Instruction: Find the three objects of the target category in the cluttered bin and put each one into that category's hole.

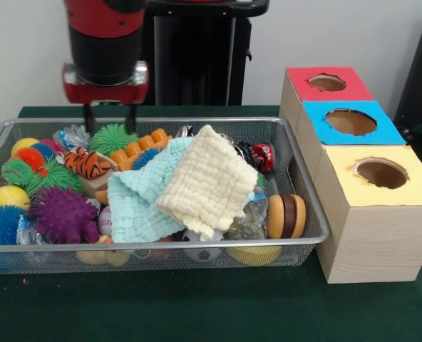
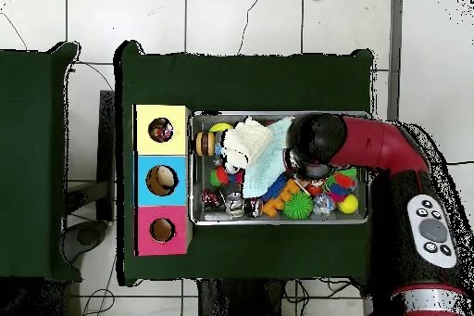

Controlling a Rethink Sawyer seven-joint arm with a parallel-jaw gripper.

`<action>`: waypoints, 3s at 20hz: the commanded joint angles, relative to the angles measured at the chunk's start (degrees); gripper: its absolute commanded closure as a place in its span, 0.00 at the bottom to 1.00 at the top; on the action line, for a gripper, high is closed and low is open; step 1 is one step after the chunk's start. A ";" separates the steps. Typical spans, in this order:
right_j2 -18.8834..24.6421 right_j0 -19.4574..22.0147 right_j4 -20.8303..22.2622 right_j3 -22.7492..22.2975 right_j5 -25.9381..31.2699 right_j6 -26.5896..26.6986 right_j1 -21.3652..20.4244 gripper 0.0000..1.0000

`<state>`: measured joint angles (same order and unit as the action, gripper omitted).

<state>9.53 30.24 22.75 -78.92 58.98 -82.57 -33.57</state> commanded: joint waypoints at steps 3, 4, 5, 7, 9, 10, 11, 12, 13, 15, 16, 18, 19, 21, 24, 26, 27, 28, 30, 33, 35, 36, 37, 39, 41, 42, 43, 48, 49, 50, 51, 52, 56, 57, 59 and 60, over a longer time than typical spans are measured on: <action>4.09 7.61 6.47 4.25 -1.49 14.49 6.64 0.00; 4.47 8.17 6.26 4.24 -1.11 14.04 7.35 0.00; 4.87 8.84 6.06 4.93 -0.14 14.04 8.52 0.00; 5.27 9.38 6.35 5.56 1.04 13.96 9.97 0.00; 5.58 9.83 6.57 6.30 1.69 13.73 11.36 0.00; 5.80 10.16 6.59 6.51 1.53 13.67 11.98 0.00; 6.05 10.36 6.63 6.70 1.13 13.59 12.55 0.00; 6.24 10.52 6.89 6.96 0.67 13.74 13.02 0.00; 6.39 10.67 7.03 7.26 0.38 13.89 13.47 0.00; 6.27 10.56 7.59 7.63 -0.18 13.84 14.02 0.00; 6.24 10.63 7.72 8.15 -0.13 14.02 14.45 0.00; 6.38 11.02 7.77 8.90 -0.20 14.54 15.71 0.00; 6.52 11.25 7.77 9.30 -0.49 14.74 16.54 0.00; 6.66 11.42 8.01 10.05 -0.97 15.08 18.09 0.00; 6.15 10.91 9.06 12.19 -0.39 15.58 20.27 0.00; 5.53 10.27 10.47 14.74 -1.64 15.07 22.64 0.00; 4.97 9.83 11.25 15.70 -2.22 14.46 23.47 0.00; 4.56 9.48 11.76 16.42 -2.95 13.77 23.98 0.00; 3.65 8.77 12.72 17.21 -3.32 12.91 24.14 0.00; 3.21 8.25 13.76 16.91 -3.79 11.96 23.66 1.00; 3.40 8.43 13.75 16.18 -5.56 11.24 23.37 1.00; 3.48 8.37 13.92 15.83 -6.05 10.86 23.15 1.00; 3.66 8.40 13.90 15.29 -6.37 10.84 22.80 1.00; 4.14 8.44 13.95 13.93 -7.63 11.12 21.88 1.00; 4.01 7.25 12.33 10.00 -6.44 9.49 17.38 1.00; 3.94 6.54 11.26 7.77 -5.66 8.33 14.75 1.00; 4.10 5.69 9.66 5.34 -4.09 7.14 11.78 1.00; 5.66 1.81 2.37 -0.36 2.17 0.00 2.32 1.00; 5.79 1.19 1.15 -0.36 3.23 -1.40 1.77 1.00; 6.13 0.94 -0.18 -1.19 2.76 -2.78 0.96 1.00; 6.23 0.57 -1.23 -1.47 2.59 -3.95 0.57 1.00; 6.47 0.42 -2.37 -2.21 1.57 -4.94 0.05 1.00; 6.37 -0.36 -5.48 -3.44 -1.05 -6.50 -0.50 1.00; 6.37 -0.40 -6.03 -3.80 -2.00 -6.30 -0.54 1.00; 6.20 -0.42 -7.00 -4.39 -3.42 -6.02 -0.61 1.00; 6.10 -0.44 -7.39 -4.71 -4.08 -5.81 -0.65 1.00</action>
<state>10.83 30.16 19.48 -76.91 58.56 -82.56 -32.25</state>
